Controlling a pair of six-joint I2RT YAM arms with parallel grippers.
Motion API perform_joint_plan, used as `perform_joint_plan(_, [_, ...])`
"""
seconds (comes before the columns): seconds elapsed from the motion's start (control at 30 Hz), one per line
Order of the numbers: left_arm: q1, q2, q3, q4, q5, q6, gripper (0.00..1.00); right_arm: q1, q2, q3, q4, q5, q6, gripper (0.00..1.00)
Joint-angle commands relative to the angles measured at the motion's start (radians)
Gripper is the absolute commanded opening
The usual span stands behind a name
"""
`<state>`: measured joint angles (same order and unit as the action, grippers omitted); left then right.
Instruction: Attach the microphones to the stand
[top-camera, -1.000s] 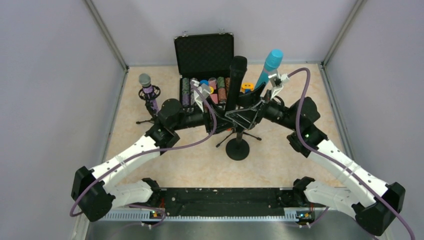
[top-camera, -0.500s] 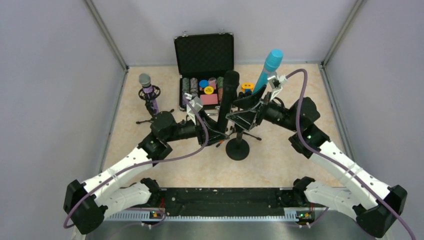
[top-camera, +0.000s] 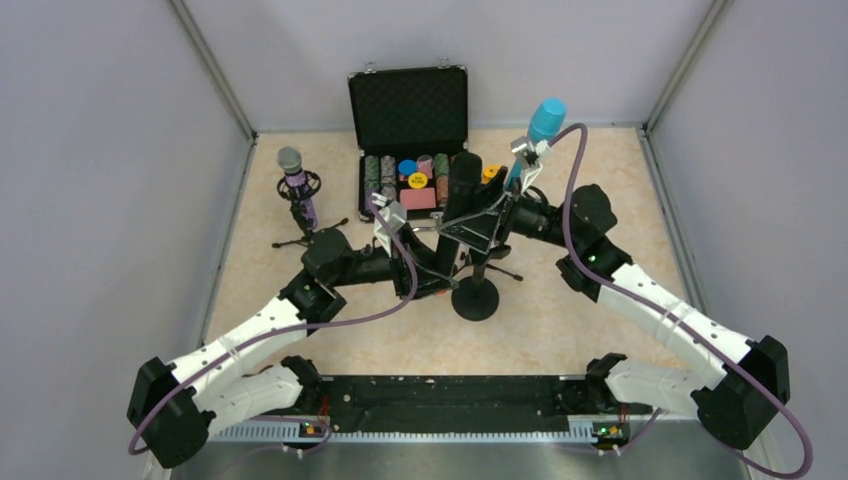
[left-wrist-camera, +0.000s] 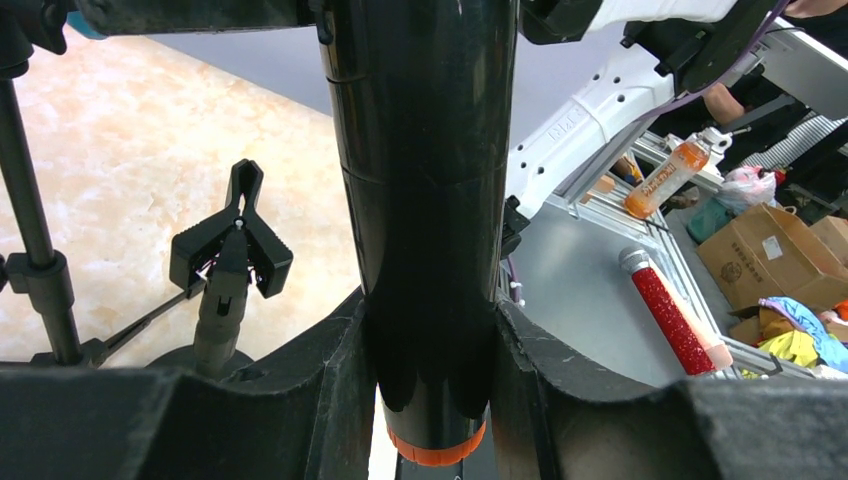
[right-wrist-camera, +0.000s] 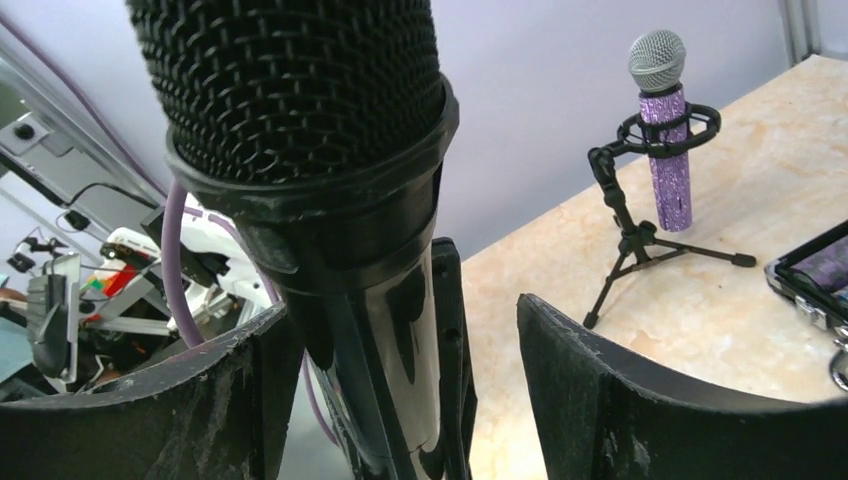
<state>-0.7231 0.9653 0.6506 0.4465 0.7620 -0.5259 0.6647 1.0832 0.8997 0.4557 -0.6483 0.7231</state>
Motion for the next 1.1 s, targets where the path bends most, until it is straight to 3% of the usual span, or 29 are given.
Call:
perform_joint_plan(0.0, [-0.008, -0.012, 0.011, 0.100, 0.028, 0.004, 0.00, -0.001, 0.018, 0.063, 0.120, -0.038, 0.043, 0.73])
perform_joint_plan(0.13, [-0.009, -0.013, 0.009, 0.092, 0.030, 0.005, 0.00, -0.001, 0.030, 0.063, 0.143, -0.049, 0.063, 0.68])
perform_joint_plan(0.2, [-0.009, -0.018, 0.007, 0.089, 0.026, 0.007, 0.00, -0.001, 0.032, 0.065, 0.147, -0.053, 0.068, 0.60])
perform_joint_plan(0.4, [-0.009, -0.035, 0.000, 0.067, -0.012, 0.012, 0.00, 0.000, 0.035, 0.077, 0.124, -0.055, 0.063, 0.00])
perform_joint_plan(0.47, [-0.009, -0.037, -0.001, 0.052, -0.035, 0.012, 0.00, -0.001, 0.029, 0.074, 0.114, -0.049, 0.050, 0.00])
perform_joint_plan(0.5, [-0.009, -0.039, -0.001, 0.049, -0.043, 0.012, 0.11, -0.001, 0.025, 0.067, 0.108, -0.043, 0.045, 0.00])
perform_joint_plan(0.6, [-0.009, -0.034, 0.000, 0.044, -0.064, 0.001, 0.73, -0.001, 0.002, 0.047, 0.077, -0.007, 0.015, 0.00])
perform_joint_plan(0.63, [-0.009, -0.032, -0.002, 0.047, -0.072, -0.008, 0.82, -0.001, -0.007, 0.041, 0.059, 0.010, 0.003, 0.00])
perform_joint_plan(0.8, [-0.009, -0.020, -0.016, 0.077, -0.111, -0.041, 0.95, -0.002, -0.057, -0.004, -0.006, 0.075, -0.048, 0.00])
perform_joint_plan(1.07, [-0.009, -0.002, -0.030, 0.068, -0.252, -0.049, 0.97, -0.001, -0.149, -0.081, -0.085, 0.183, -0.128, 0.00])
